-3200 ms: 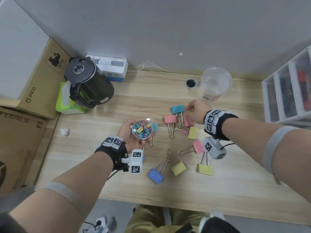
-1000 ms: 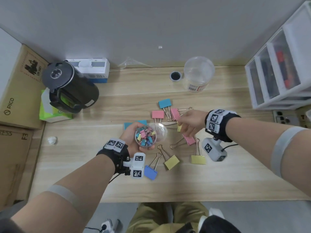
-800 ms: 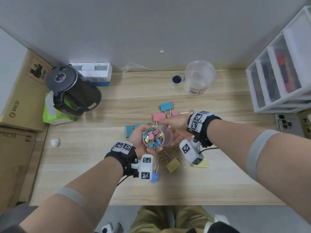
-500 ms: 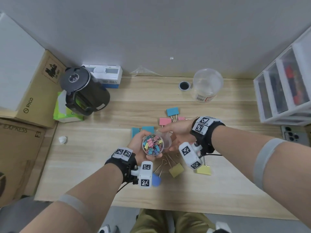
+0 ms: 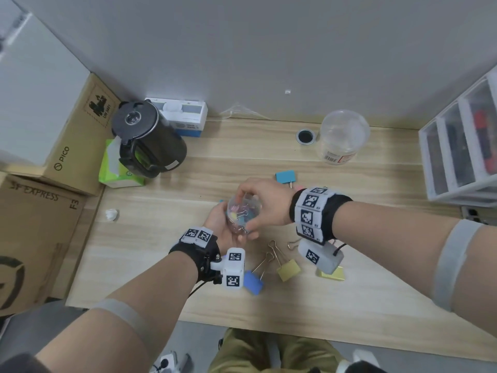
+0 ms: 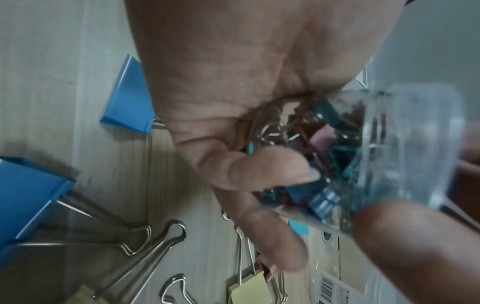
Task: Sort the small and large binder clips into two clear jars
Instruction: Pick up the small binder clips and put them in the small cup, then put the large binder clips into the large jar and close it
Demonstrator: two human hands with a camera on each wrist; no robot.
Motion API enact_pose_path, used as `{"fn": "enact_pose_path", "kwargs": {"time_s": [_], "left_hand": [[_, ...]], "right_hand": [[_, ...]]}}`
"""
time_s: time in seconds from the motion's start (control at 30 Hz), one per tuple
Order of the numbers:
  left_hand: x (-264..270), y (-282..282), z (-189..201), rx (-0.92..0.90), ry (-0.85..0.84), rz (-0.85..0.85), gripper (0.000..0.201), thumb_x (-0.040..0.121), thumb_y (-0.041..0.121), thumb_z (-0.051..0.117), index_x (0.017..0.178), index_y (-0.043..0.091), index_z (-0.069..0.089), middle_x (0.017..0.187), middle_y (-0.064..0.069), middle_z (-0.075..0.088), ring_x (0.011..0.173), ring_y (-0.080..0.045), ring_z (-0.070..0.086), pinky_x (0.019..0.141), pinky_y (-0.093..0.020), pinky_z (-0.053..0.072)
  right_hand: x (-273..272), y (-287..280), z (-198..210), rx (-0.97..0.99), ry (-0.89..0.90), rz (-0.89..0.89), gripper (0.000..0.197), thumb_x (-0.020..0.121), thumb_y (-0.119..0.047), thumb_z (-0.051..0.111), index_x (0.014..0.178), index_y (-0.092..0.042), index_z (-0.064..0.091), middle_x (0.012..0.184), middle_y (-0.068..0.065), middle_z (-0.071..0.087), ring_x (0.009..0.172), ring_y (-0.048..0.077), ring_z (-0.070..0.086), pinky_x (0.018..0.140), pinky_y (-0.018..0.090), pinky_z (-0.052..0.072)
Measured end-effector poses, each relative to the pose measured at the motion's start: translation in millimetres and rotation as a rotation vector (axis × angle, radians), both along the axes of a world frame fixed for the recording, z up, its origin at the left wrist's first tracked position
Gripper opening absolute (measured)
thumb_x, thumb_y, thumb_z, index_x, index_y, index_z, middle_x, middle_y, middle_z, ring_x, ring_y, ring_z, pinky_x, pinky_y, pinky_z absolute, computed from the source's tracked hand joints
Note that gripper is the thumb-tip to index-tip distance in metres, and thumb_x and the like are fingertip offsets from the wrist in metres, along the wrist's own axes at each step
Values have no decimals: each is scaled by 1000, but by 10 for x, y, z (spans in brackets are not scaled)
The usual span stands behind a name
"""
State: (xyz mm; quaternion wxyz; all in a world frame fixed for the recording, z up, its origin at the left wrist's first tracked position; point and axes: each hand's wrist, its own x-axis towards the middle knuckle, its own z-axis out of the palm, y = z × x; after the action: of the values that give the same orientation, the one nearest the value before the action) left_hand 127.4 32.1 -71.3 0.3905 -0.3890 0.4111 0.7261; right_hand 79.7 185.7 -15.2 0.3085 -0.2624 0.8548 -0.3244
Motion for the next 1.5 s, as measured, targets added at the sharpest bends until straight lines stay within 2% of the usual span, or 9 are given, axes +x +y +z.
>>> {"fn": "enact_pose_path", "kwargs": {"time_s": [0.17,0.27,0.37,0.57,0.7,0.83,0.9,1.0,1.5], "left_hand": [[10,-15,-69,-88,1,-19,58,100,51,27,91,11,68,71,-7,69,49,-31,64,37,-15,32],[2,4,-65,-102,19,-58,47,97,46,31,91,14,65,72,-9,67,51,-29,60,39,-17,29],[-40,52,-48,-46,47,-58,39,95,43,35,96,14,62,80,-13,65,53,-26,54,40,-18,26],[-113,76,9,21,108,-64,38,97,38,37,104,12,63,82,-15,60,57,-24,46,43,-23,28],[-134,95,-1,25,141,-106,42,100,38,33,113,13,63,79,-13,59,59,-24,47,46,-25,30],[-287,84,60,48,141,-166,39,102,39,40,116,11,64,90,-15,66,78,-29,62,63,-32,44],[-408,72,107,48,155,-183,37,101,37,44,121,11,62,103,-17,66,98,-37,64,82,-41,51],[-626,58,162,36,177,-188,48,98,41,45,133,10,57,116,-17,63,110,-43,62,103,-54,46],[-1226,-300,-9,-129,117,48,57,92,42,51,133,2,51,127,-28,63,105,-40,63,100,-49,47]], "right_hand": [[-14,-46,38,143,202,149,66,67,-41,83,123,-24,53,113,-3,58,105,18,57,84,31,46],[-18,-66,69,330,267,158,53,75,-61,66,99,-15,63,87,2,61,88,25,63,69,33,50],[-28,-30,117,438,129,-8,62,83,-72,48,64,-13,56,62,5,57,68,24,62,57,31,48],[-44,-6,-67,451,-81,-202,73,77,-81,40,70,-12,63,57,6,63,64,24,70,70,35,60],[-30,29,-200,348,-243,-363,68,78,-75,45,77,-11,65,43,3,63,48,20,66,53,25,53],[-84,148,-418,136,-318,-547,80,67,-78,58,101,-6,59,65,1,69,56,18,68,50,27,55],[-137,224,-445,113,-237,-625,93,53,-79,65,112,-10,46,84,2,70,72,19,70,64,35,58],[-290,382,-337,137,-77,-566,71,63,-62,75,106,-19,39,92,-3,61,79,15,62,69,33,52],[-1429,570,-586,479,372,-288,36,84,-36,59,114,-19,47,121,4,56,112,28,52,93,45,45]]}}
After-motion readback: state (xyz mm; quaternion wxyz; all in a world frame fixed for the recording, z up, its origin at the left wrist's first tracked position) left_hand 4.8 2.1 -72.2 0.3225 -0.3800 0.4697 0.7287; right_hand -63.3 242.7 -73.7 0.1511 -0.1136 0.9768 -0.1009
